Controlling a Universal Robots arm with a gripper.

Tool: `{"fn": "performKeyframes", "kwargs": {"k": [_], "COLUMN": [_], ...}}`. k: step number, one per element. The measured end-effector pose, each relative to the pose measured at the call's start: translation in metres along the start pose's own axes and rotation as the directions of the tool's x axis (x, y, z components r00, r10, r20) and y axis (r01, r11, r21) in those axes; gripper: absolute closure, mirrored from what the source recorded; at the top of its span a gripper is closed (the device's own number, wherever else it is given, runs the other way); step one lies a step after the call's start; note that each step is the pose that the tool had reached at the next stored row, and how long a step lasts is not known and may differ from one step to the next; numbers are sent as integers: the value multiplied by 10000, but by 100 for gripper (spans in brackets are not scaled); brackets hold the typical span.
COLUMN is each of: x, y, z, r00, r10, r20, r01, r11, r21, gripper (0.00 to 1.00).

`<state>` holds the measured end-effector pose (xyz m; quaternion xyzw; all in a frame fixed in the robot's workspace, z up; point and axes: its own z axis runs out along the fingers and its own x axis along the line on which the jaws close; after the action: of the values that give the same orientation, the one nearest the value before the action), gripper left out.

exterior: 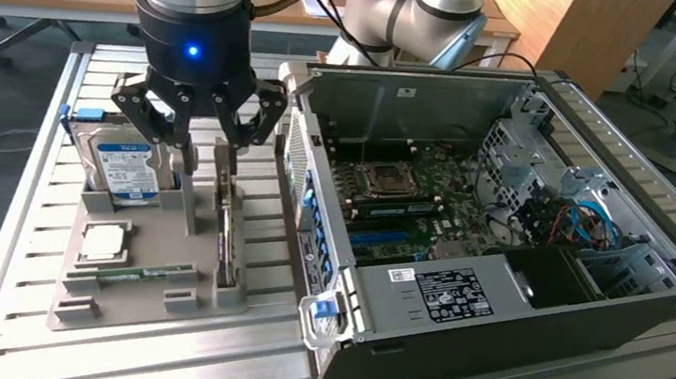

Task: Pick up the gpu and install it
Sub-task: 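Pick up the gpu and move the gpu toward the slot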

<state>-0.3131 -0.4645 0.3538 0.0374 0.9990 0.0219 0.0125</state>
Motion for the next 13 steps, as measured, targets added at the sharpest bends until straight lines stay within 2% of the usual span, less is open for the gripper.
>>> {"fn": "performKeyframes", "kwargs": {"k": [5, 13], "x": [0, 1], "y": [0, -3], "z": [3, 63], "r00": [10000, 10000], "r10": [0, 0], "r20": [1, 0], "r01": [0, 0], "r11": [10000, 10000], "r21": [-1, 0], "gripper": [53, 53]}}
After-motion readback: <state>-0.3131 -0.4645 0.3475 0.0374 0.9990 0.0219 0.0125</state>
